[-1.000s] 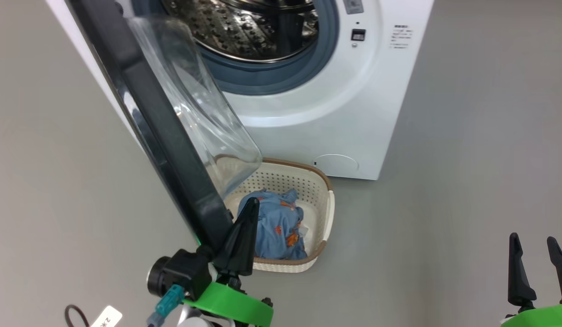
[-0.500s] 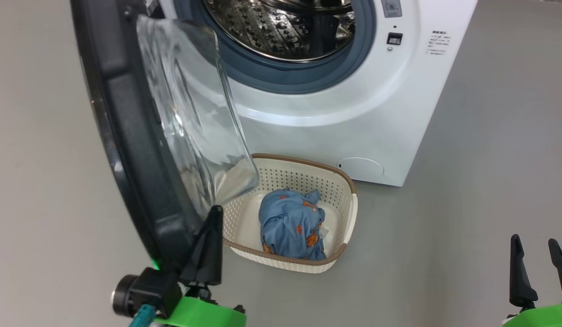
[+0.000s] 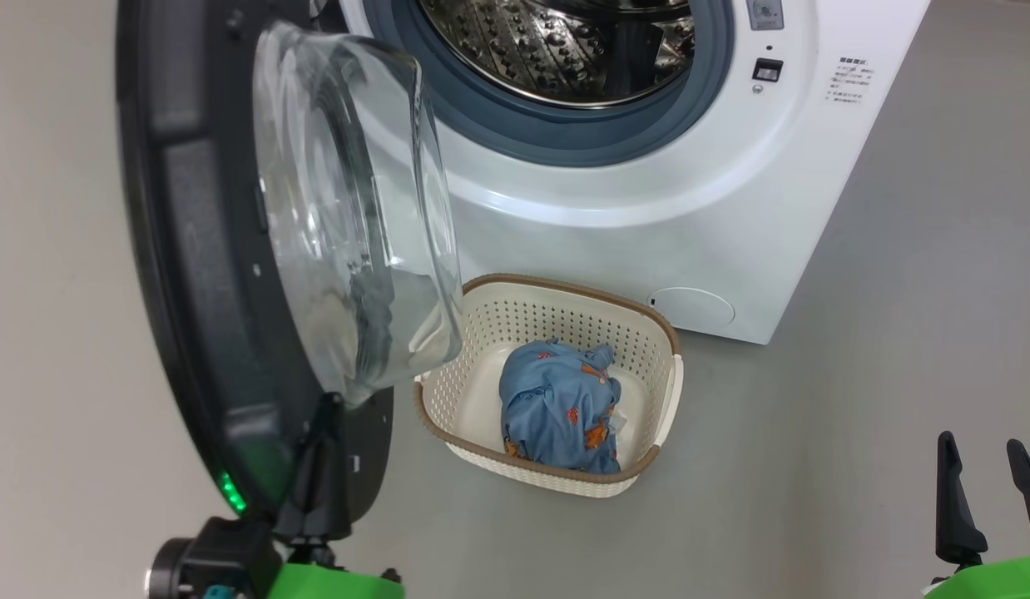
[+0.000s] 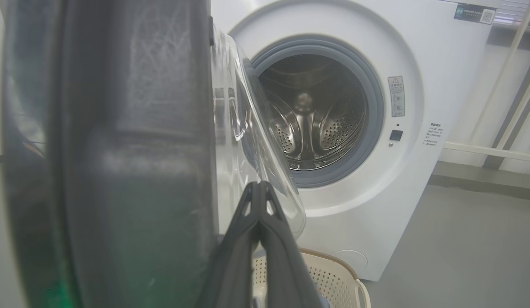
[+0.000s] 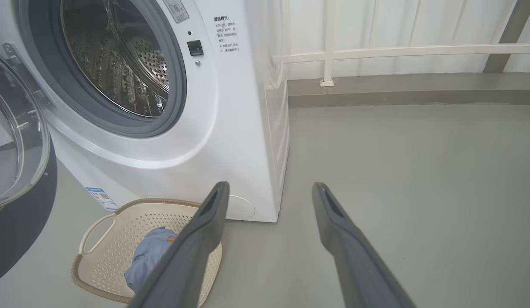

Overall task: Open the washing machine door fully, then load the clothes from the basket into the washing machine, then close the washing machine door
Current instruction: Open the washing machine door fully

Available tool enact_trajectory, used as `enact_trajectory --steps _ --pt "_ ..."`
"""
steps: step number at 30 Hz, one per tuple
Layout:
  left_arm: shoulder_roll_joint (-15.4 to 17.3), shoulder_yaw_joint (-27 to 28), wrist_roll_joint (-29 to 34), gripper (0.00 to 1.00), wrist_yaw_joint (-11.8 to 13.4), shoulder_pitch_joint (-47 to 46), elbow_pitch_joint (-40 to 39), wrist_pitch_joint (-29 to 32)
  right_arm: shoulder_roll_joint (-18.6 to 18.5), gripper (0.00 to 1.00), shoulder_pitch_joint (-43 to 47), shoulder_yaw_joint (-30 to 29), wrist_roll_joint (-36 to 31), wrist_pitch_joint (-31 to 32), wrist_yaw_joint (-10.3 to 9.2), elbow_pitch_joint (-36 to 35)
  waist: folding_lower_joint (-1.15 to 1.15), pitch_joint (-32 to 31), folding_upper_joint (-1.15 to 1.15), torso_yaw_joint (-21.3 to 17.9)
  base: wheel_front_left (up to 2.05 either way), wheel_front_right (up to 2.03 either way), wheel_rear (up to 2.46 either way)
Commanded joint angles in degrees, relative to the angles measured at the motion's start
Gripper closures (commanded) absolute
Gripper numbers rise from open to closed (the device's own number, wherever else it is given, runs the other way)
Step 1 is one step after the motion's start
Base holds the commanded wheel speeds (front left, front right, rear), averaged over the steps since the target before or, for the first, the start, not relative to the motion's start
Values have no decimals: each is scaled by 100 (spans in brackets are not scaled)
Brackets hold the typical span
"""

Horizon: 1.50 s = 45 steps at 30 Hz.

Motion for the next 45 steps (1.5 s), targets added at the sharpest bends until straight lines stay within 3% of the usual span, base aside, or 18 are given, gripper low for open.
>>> enact_trajectory --steps 1,24,45 --pt "171 335 23 100 112 -11 -155 12 -95 0 -131 122 -24 -10 25 -152 0 11 0 12 0 0 0" --pt "828 1799 -518 100 537 30 642 -11 -95 0 -177 104 65 -111 25 -46 0 -69 0 -528 0 0 0" --pt "1345 3179 -721 100 423 -513 1867 -37 -95 0 -242 92 134 -223 25 115 0 -98 0 -1039 0 0 0"
